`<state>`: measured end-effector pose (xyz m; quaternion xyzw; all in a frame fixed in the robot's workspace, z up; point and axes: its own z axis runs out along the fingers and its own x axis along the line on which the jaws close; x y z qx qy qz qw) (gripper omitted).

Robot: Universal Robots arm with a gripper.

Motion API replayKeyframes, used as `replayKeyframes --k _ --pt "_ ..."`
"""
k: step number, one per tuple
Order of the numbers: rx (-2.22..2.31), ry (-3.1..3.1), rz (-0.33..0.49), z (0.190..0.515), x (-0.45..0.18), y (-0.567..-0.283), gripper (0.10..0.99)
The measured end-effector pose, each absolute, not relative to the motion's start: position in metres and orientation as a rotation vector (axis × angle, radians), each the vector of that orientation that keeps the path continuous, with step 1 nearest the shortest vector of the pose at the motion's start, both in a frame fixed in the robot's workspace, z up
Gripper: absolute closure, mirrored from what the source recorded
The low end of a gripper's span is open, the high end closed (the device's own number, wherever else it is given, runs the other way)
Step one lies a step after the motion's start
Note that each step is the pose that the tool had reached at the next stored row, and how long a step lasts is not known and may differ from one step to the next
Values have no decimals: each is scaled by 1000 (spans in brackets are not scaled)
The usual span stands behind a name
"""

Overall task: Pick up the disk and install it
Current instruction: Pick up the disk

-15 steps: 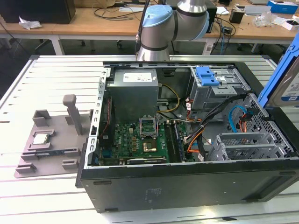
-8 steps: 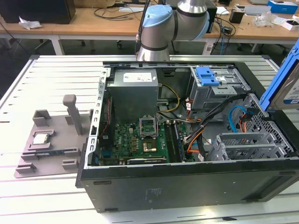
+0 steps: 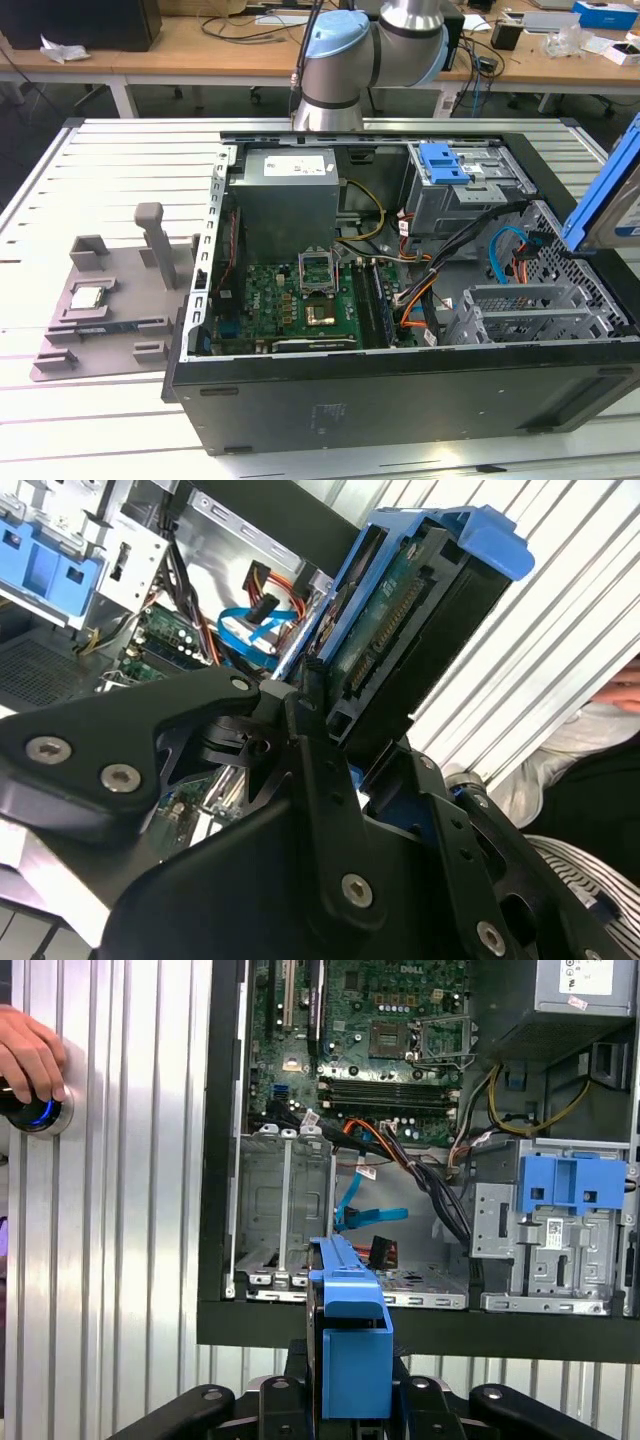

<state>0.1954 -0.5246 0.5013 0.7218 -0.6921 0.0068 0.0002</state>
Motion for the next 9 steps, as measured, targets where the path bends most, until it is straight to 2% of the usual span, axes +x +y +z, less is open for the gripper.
replayKeyframes --k 4,9 --pt "2271 -2178 14 501 194 -532 718" --pt "2294 -2200 -35 501 189 -544 718"
